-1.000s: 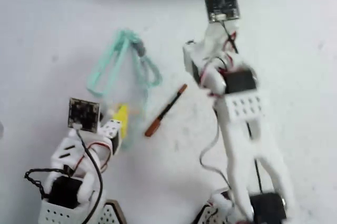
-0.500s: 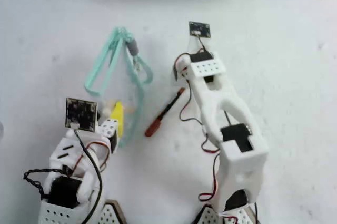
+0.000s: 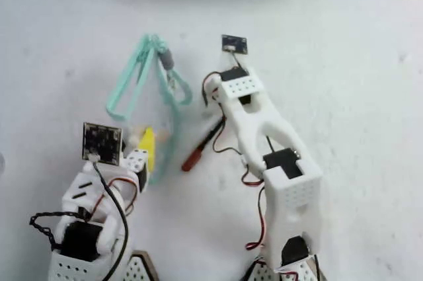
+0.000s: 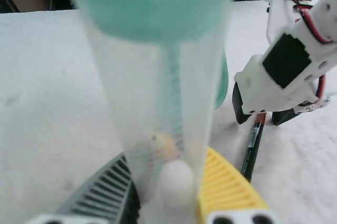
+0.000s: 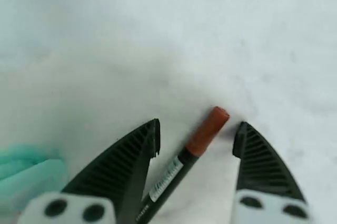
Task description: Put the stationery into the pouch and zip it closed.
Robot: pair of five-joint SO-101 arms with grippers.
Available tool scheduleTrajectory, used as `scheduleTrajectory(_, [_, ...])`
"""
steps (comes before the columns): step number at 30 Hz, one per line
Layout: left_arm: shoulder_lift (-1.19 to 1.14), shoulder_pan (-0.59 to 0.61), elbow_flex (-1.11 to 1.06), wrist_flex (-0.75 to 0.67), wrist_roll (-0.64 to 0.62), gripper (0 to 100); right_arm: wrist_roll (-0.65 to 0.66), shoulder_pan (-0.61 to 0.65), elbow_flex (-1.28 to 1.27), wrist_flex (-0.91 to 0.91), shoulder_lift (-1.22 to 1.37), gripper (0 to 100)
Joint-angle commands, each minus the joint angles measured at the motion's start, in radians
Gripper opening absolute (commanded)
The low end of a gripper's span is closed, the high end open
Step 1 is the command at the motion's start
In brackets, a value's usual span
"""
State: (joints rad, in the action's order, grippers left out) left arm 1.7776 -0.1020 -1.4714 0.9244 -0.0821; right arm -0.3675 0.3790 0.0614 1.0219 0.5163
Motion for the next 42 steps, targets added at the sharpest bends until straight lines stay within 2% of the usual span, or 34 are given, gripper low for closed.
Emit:
scheduleTrajectory(1, [0.008,0.01,0.041,-0.038,0.006,9,-0.009,-0.024,0.021,-0.007,-0.001,3.5])
scheduleTrajectory(2, [0.008,0.01,0.041,-0.038,0.006,9,-0.009,-0.024,0.021,-0.007,-0.001,0.2])
scheduleTrajectory(4, [0.008,0.01,0.041,-0.038,0.006,9,-0.009,-0.025,0.02,-0.007,-0.001,4.7])
scheduleTrajectory(7, [0.008,0.01,0.04,-0.038,0.006,9,-0.008,-0.041,0.018,-0.005,-0.001,1.3])
scheduleTrajectory(14, [0.008,0.007,0.04,-0.038,0.006,10,0.026,-0.12,0.02,0.028,-0.002,1.6])
scheduleTrajectory(19, [0.008,-0.104,0.04,-0.032,0.009,10,0.052,-0.163,0.02,0.028,-0.004,1.6])
scheduleTrajectory(24, [0.01,-0.189,0.051,-0.034,0.012,9,0.055,-0.166,0.014,0.028,-0.041,1.6])
scheduleTrajectory(33, [0.01,-0.194,0.123,0.017,0.008,9,0.055,-0.162,0.012,0.028,-0.044,1.6])
scheduleTrajectory(42, [0.01,-0.231,0.064,0.011,0.014,9,0.055,-0.157,0.018,0.064,-0.054,1.6])
